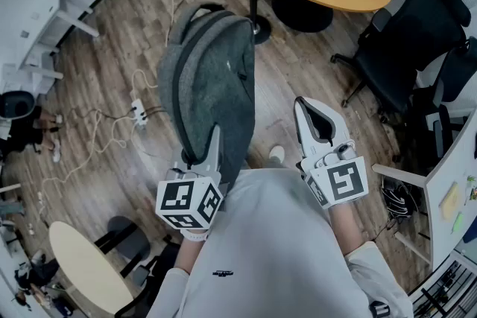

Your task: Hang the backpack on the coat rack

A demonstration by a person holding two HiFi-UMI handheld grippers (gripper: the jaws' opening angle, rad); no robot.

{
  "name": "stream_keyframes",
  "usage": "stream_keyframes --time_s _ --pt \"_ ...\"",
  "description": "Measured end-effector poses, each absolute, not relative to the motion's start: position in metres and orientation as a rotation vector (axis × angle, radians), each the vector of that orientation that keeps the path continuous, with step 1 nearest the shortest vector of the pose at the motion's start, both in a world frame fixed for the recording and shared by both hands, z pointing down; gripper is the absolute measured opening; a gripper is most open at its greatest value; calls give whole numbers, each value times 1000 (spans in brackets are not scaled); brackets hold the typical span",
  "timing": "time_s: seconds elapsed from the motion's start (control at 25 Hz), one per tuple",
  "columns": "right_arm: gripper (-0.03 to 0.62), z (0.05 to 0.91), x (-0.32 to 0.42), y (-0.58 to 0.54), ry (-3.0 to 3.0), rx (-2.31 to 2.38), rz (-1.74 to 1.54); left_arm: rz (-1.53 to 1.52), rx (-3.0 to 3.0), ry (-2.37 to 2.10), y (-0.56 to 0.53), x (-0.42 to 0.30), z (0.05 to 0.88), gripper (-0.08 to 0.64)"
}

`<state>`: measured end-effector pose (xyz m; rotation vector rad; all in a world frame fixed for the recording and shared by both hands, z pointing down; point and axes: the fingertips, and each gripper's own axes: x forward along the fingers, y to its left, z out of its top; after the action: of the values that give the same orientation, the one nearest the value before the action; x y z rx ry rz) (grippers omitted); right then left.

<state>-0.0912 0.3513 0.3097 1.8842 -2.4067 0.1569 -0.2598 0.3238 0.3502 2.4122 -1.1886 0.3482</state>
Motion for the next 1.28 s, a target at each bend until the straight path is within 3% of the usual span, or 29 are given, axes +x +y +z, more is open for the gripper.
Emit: stream_keyframes --time_s 0.96,1.28 --pt "4 331 32 379 -2429 2128 325 389 2343 -1244 330 -196 374 110" --pt "3 328 32 362 -2454 2091 309 421 2325 -1253 323 -191 374 110"
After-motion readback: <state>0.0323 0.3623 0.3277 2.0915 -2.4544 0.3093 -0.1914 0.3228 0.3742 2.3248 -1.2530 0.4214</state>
